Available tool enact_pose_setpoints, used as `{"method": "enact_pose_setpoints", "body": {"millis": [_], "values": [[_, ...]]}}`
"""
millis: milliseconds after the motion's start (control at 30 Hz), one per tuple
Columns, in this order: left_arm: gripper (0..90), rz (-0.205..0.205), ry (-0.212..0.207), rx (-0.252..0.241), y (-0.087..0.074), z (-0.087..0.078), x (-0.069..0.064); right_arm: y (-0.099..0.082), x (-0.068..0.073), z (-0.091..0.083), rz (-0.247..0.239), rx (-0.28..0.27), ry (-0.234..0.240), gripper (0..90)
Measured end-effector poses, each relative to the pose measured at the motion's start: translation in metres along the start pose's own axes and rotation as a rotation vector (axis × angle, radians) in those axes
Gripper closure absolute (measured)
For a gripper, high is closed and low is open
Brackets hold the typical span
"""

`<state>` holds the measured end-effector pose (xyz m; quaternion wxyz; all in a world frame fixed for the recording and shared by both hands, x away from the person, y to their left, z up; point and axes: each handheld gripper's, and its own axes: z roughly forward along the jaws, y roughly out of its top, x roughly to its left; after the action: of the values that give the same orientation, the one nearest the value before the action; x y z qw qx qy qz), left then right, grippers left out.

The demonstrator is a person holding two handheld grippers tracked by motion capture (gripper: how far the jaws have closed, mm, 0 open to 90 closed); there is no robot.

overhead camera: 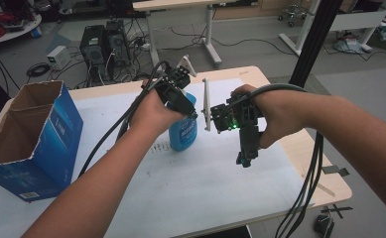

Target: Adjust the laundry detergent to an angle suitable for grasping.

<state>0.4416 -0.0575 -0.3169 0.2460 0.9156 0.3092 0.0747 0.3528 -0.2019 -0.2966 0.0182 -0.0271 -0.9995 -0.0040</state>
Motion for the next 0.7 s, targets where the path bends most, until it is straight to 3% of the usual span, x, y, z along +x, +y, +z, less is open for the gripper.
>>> {"method": "enact_pose_setpoints", "body": {"millis": [367, 667, 700], "values": [[38.8, 0.038, -0.028, -0.014, -0.006, -0.033, 0.001, 0.005, 0.0, 0.001, -0.005, -0.003, -0.003, 1.6], [38.7, 0.134, -0.032, 0.019, -0.02, -0.064, 0.004, 0.011, 0.001, 0.001, -0.002, -0.006, -0.003, 1.6], [38.7, 0.159, -0.042, 0.015, -0.024, -0.071, 0.004, 0.012, 0.001, 0.001, -0.005, -0.004, -0.003, 1.6]]}}
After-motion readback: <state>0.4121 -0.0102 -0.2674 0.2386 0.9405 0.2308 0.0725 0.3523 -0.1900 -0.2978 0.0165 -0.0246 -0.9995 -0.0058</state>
